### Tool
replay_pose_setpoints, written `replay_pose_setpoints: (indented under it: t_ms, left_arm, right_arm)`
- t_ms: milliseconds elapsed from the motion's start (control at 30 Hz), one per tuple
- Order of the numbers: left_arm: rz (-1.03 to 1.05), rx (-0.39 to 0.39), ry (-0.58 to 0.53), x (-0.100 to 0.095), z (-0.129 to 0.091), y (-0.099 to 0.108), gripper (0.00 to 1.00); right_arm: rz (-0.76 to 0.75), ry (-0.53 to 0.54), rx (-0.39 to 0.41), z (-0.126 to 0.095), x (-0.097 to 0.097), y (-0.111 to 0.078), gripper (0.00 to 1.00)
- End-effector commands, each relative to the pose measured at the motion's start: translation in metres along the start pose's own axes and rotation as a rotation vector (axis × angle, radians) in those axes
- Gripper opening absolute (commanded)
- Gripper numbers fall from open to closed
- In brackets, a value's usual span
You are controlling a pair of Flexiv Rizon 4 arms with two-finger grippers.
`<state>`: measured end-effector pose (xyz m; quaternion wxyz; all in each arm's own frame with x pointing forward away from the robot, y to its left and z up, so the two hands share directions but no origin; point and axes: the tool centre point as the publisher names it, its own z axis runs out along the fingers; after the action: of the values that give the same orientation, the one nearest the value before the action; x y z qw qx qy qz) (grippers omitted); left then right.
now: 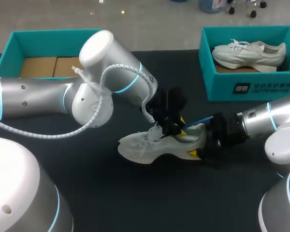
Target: Take the shoe out of the shoebox, open the shoe tongue, remove and reinsert the insole, then place the shoe into the shoebox
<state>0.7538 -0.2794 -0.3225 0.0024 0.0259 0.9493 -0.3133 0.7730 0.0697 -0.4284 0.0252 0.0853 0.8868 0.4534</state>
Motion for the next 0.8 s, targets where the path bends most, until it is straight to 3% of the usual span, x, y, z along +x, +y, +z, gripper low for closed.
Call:
replay_pose_setpoints:
  t_ms: [33,67,133,167,800]
  left_arm:
    - [-0.006,-0.001,-0.015,-0.001,0.003,0.002,0.28]
    - [-0.007,-0.001,-0.017,-0.002,0.003,0.002,0.24]
    - [-0.014,0.000,-0.026,-0.003,0.003,0.003,0.05]
    - [-0.015,0.001,-0.028,-0.004,0.002,0.004,0.00]
    - [0.017,0.123,0.014,0.003,-0.025,-0.011,0.00]
  right_arm:
    - [0.001,0.000,0.002,0.005,0.000,-0.005,0.00]
    - [0.001,0.000,0.002,0.005,0.000,-0.005,0.00]
    - [0.001,0.000,0.002,0.005,0.000,-0.005,0.00]
    - [0.001,0.000,0.002,0.005,0.000,-0.005,0.00]
    - [0.001,0.000,0.002,0.005,0.000,-0.005,0.00]
